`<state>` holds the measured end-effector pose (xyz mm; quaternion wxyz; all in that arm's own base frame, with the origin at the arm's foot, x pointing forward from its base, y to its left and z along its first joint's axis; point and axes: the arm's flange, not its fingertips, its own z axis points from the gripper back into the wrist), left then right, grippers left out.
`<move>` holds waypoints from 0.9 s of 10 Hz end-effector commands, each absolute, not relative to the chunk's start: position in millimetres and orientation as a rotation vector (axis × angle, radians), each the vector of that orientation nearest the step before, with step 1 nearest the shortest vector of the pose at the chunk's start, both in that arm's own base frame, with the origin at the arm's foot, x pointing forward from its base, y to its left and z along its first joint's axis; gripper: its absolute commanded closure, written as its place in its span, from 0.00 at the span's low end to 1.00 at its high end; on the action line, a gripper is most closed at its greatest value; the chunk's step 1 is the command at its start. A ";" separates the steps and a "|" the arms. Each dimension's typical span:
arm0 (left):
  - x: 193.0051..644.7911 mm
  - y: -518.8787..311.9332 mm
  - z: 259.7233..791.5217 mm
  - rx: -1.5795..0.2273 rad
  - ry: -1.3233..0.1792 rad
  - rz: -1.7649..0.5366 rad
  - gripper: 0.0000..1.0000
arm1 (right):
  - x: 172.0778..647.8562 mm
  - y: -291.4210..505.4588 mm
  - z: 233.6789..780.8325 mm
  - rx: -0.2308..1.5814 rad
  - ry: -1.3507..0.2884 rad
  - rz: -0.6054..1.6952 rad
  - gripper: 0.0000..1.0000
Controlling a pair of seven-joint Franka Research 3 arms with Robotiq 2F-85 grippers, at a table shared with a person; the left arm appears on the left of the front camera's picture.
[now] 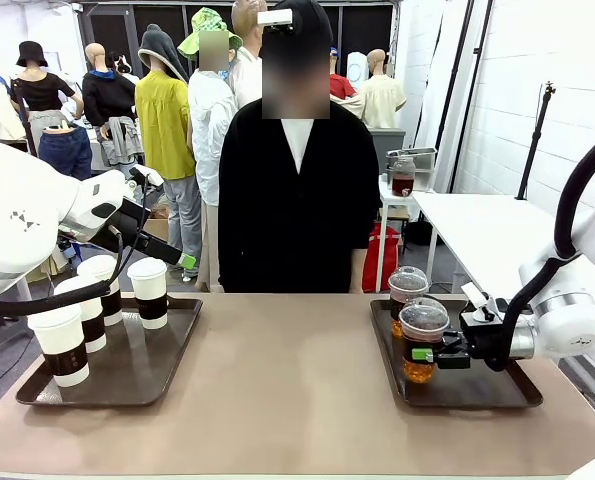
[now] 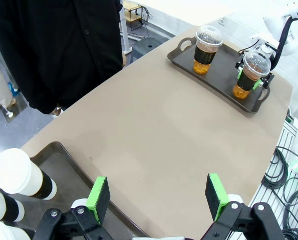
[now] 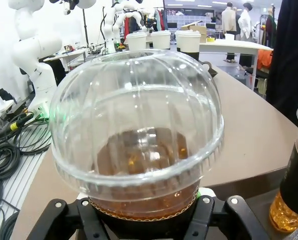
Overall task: Distribute the coffee onto the tray.
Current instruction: Pick up another iced Americano from the middle of the table and place it on the right Handle tray.
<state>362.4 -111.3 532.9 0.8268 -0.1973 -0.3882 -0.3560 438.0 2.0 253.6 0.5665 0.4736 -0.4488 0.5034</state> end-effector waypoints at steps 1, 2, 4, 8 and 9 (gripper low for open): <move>362.8 -110.1 532.1 -0.425 -0.820 -0.755 0.00 | 442.6 -5.0 254.5 1.135 -1.063 1.214 0.39; 362.8 -110.1 532.1 -0.425 -0.820 -0.755 0.00 | 444.5 -4.5 253.0 1.134 -1.059 1.213 0.39; 362.8 -110.1 532.1 -0.425 -0.820 -0.755 0.00 | 447.3 -4.1 248.4 1.120 -1.043 1.213 0.39; 362.8 -110.1 532.1 -0.425 -0.820 -0.755 0.00 | 451.8 -7.4 238.3 1.124 -1.037 1.193 0.39; 362.8 -110.1 532.1 -0.425 -0.820 -0.755 0.00 | 452.1 -8.3 236.2 1.120 -1.013 1.185 0.39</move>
